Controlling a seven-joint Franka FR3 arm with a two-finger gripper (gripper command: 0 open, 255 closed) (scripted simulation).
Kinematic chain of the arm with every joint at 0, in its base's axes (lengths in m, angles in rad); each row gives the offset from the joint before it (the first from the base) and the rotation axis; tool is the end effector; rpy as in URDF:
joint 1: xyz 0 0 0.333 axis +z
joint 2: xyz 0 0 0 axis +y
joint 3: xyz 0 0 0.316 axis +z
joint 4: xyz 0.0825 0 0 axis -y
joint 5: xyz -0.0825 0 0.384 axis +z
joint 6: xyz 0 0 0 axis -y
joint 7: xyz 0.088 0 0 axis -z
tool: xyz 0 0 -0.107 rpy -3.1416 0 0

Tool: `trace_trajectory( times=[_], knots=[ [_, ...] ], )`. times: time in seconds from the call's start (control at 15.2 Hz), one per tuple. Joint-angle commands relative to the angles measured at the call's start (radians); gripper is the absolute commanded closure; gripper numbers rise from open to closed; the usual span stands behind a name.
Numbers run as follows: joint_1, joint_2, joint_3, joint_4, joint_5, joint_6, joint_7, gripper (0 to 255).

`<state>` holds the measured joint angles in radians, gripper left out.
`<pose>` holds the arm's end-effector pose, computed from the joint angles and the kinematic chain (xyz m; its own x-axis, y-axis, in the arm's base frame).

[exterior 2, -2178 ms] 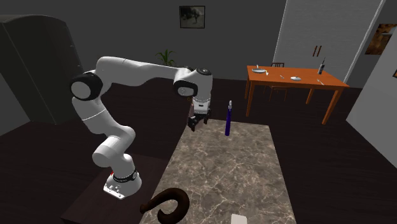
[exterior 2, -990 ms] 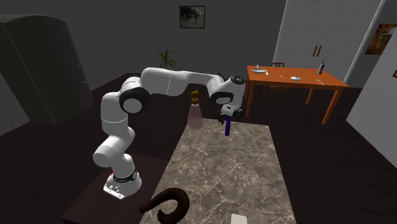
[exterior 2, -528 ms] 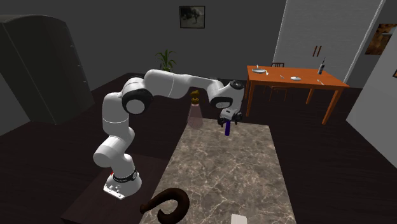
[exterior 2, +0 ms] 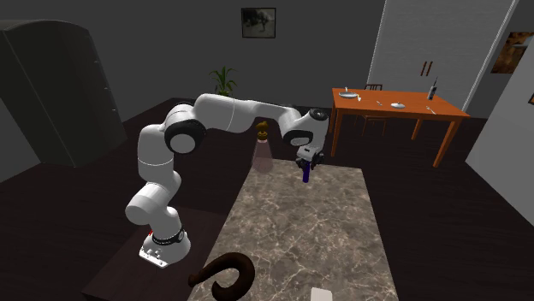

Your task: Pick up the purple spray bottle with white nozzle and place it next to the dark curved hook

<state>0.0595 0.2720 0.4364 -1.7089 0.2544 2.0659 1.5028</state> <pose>0.5712 0.2976 0.4566 0.4121 -0.8472 -0.3353 -0.9099 -0.4015 -0.1038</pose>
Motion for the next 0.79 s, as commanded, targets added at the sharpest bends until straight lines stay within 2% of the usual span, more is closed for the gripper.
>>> trace_trajectory(
  times=[0.0, 0.46, 0.73],
  knots=[
    [0.000, 0.000, 0.000, 0.000, 0.000, 0.000, 0.000, 255],
    [0.000, 0.000, 0.000, 0.000, 0.000, 0.000, 0.000, 255],
    [-0.001, -0.011, 0.001, 0.039, -0.001, -0.048, 0.013, 255]
  ],
)
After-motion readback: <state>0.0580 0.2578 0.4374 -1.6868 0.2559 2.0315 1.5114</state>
